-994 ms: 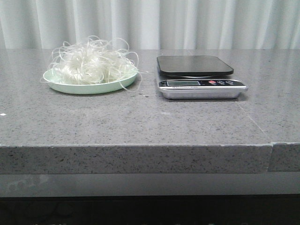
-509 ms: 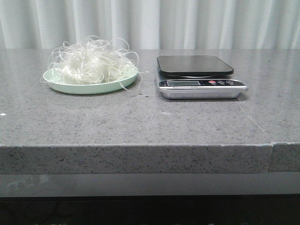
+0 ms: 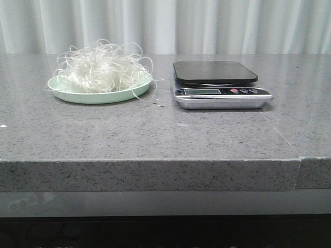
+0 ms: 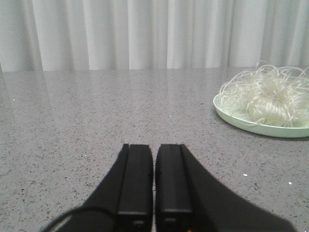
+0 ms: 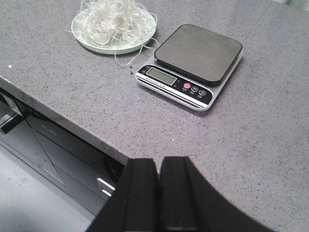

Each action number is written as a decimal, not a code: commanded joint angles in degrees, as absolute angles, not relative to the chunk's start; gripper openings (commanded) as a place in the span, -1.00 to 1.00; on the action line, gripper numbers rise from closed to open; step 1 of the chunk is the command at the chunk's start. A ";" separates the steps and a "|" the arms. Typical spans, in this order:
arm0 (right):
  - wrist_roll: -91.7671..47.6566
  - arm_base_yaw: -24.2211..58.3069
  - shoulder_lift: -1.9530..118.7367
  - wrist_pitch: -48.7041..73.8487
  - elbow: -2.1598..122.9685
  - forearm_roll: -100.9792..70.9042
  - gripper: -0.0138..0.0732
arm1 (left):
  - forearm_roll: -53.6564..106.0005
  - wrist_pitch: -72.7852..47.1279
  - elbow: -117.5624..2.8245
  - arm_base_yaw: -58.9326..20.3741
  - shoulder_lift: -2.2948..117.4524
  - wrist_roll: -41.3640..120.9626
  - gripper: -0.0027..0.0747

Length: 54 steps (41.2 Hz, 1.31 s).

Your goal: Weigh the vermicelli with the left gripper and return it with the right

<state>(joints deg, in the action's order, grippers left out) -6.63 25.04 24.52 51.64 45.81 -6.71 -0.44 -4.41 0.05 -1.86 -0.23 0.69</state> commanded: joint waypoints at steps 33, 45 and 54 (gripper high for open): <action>-7.04 2.32 -0.77 9.07 4.13 -6.68 -0.28 | 0.00 0.53 0.49 -1.82 -1.36 0.00 -0.57; -7.04 3.17 -1.52 1.29 -1.11 -6.73 -0.28 | 0.00 0.53 0.49 -1.82 -1.36 0.00 -0.57; -7.04 3.17 -1.52 -2.95 -1.11 -6.73 -0.28 | 0.00 0.53 0.49 -1.82 -1.36 0.00 -0.57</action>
<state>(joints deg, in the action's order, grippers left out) -6.63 2.92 -0.63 3.73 -1.59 -6.51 -0.44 -4.18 0.05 -1.86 -0.23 0.67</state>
